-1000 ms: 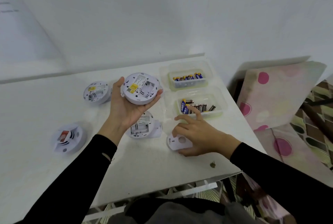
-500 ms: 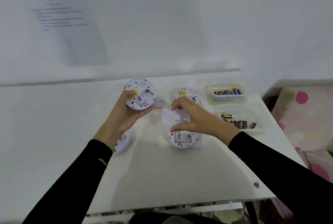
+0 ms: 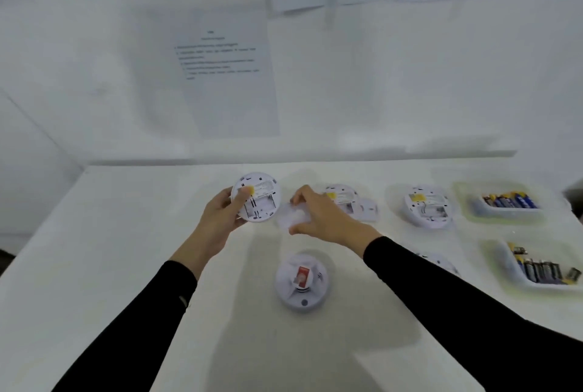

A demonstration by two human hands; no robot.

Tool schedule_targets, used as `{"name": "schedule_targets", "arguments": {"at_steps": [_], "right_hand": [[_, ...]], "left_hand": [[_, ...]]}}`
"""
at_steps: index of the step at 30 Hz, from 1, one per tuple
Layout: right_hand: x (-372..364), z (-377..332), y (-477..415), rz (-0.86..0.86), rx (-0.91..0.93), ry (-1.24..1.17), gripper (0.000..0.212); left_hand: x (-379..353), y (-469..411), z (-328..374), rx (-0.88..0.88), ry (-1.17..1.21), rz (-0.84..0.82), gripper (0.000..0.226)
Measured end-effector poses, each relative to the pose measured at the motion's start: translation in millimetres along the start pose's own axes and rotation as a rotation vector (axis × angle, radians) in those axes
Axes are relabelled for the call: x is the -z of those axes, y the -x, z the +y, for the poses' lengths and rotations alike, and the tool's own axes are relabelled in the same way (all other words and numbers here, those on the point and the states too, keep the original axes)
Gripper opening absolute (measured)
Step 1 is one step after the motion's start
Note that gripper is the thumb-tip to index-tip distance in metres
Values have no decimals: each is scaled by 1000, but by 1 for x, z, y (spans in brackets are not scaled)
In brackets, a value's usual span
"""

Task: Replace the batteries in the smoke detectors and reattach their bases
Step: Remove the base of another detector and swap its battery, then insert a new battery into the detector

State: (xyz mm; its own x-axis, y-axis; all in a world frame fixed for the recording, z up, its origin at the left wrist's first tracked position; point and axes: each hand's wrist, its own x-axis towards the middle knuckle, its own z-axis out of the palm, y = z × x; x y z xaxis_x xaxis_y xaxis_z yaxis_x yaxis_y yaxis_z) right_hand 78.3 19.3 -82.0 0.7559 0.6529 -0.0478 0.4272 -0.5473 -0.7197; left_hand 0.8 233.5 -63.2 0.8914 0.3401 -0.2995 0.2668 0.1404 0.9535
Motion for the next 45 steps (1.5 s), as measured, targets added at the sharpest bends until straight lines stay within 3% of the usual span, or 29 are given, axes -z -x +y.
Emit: {"name": "schedule_targets", "arguments": {"at_steps": [10, 19, 26, 29, 31, 33, 35, 37, 40, 42, 45], "right_hand": [[-33, -9, -52, -65, -138, -9, 54], [-24, -9, -35, -94, -165, 17, 62], [-26, -5, 41, 40, -58, -166, 31], [-25, -7, 71, -52, -111, -221, 60], [-28, -4, 88, -125, -91, -133, 87], [-35, 5, 100, -133, -32, 30, 107], [-45, 15, 108, -103, 8, 126, 112], [-50, 19, 112, -44, 4, 121, 104], [-50, 14, 114, 58, 11, 62, 95], [-44, 5, 114, 139, 23, -71, 89], [-26, -10, 115, 199, 81, -214, 85]], "left_hand": [[24, -42, -24, 57, -115, 41, 30], [14, -57, -34, 61, -217, -8, 21], [10, -54, -33, -84, -575, 68, 32], [10, -52, -33, -95, -541, 91, 32], [10, -49, -35, -151, -530, 165, 44], [5, -36, -36, -307, -547, 208, 36], [-7, -16, -40, -453, -565, 121, 25], [-22, 12, -44, -467, -613, -83, 25], [-40, 43, -50, -227, -725, -409, 56], [-48, 52, -50, -125, -725, -544, 75], [-62, 61, -37, -28, -446, -585, 64]]}}
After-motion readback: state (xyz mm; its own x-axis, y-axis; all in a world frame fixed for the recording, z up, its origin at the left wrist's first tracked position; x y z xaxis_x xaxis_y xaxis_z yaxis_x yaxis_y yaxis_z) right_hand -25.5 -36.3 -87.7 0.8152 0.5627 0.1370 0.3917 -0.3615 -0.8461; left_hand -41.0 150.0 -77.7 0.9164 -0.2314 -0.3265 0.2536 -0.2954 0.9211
